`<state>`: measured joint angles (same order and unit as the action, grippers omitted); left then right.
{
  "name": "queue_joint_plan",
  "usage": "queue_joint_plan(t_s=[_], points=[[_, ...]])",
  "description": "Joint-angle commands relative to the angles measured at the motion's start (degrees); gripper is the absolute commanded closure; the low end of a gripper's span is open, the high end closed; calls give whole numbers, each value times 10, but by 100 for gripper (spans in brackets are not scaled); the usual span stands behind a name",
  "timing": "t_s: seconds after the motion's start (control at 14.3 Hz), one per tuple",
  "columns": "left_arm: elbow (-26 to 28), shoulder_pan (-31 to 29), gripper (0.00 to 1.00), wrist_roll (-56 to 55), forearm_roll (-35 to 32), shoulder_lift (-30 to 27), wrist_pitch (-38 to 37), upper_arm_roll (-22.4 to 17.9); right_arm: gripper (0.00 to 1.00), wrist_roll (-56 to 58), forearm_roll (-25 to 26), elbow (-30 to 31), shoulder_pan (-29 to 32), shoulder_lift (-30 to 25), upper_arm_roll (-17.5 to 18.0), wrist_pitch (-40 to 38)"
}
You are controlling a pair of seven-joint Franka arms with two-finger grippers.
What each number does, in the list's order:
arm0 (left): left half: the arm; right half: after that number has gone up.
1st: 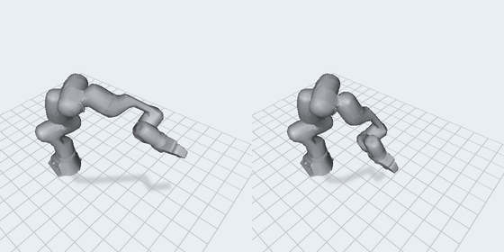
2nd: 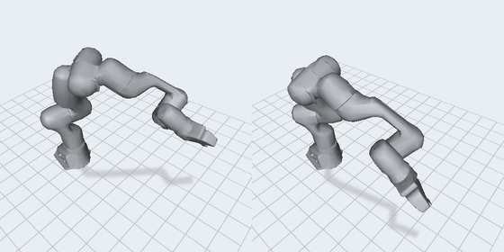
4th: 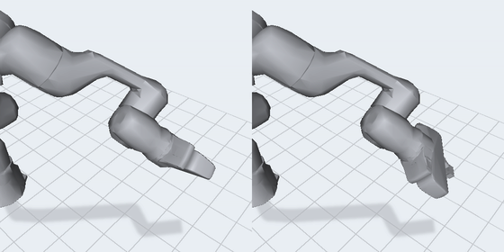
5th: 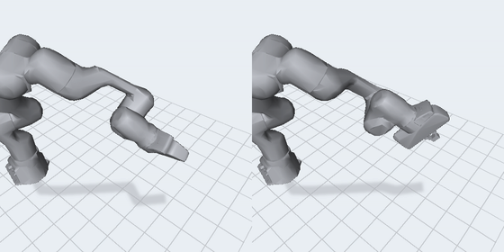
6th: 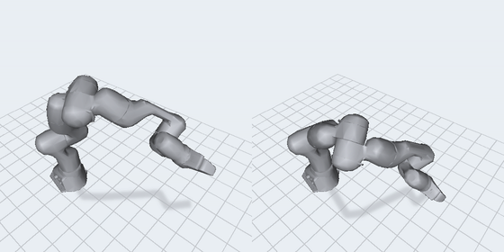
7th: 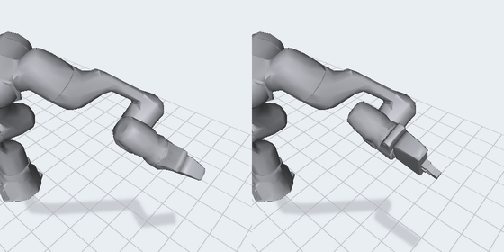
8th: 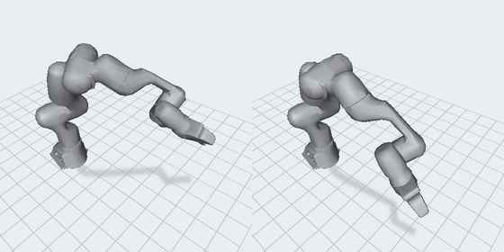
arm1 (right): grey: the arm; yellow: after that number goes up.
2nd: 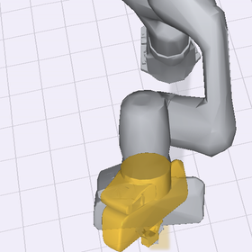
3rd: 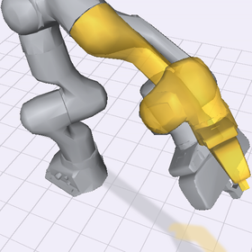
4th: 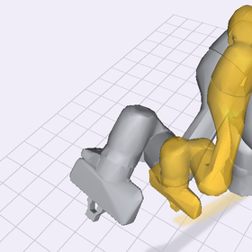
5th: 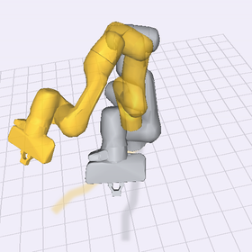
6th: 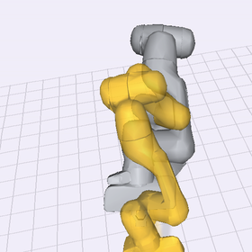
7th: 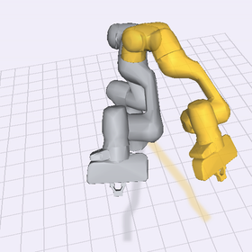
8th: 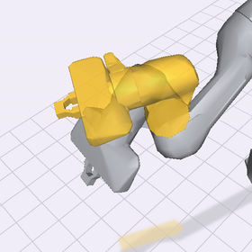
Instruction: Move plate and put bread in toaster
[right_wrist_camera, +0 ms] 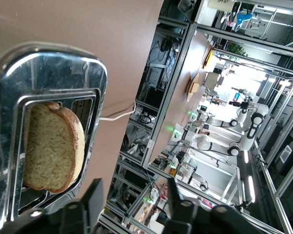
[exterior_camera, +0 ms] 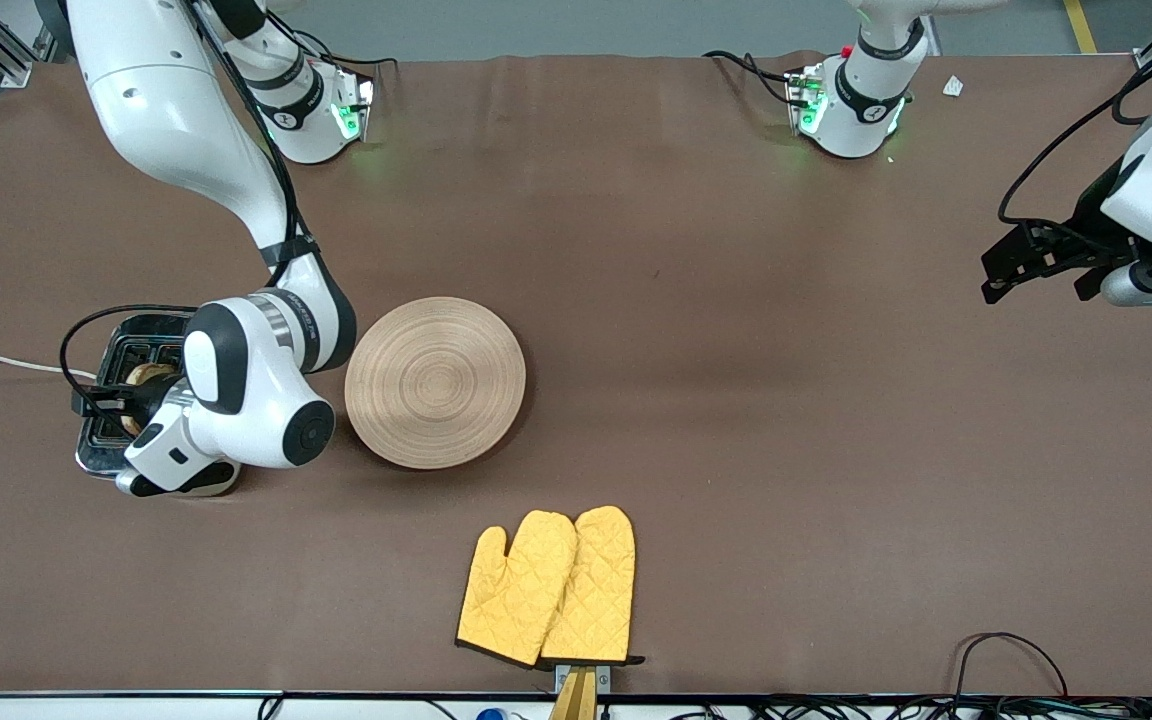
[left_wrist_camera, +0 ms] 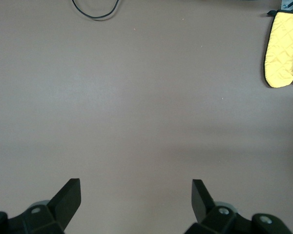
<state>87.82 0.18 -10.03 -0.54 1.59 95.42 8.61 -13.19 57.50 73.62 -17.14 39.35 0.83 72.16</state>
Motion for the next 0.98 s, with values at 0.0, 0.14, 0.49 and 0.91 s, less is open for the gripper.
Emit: queue_joint_plan(t_s=[0.0, 0.14, 0.49, 0.91], points=[[-7, 0, 0, 6, 10, 0, -9, -3, 0, -5, -29, -39, -13, -13, 8, -4], [-7, 0, 0, 6, 10, 0, -9, -3, 0, -3, -124, -90, -6, -29, 8, -10], [-7, 0, 0, 6, 10, 0, -9, -3, 0, -5, -354, -103, 78, -153, 0, -32], [-7, 0, 0, 6, 9, 1, -9, -3, 0, 2, -528, -36, 201, -312, 1, -13]])
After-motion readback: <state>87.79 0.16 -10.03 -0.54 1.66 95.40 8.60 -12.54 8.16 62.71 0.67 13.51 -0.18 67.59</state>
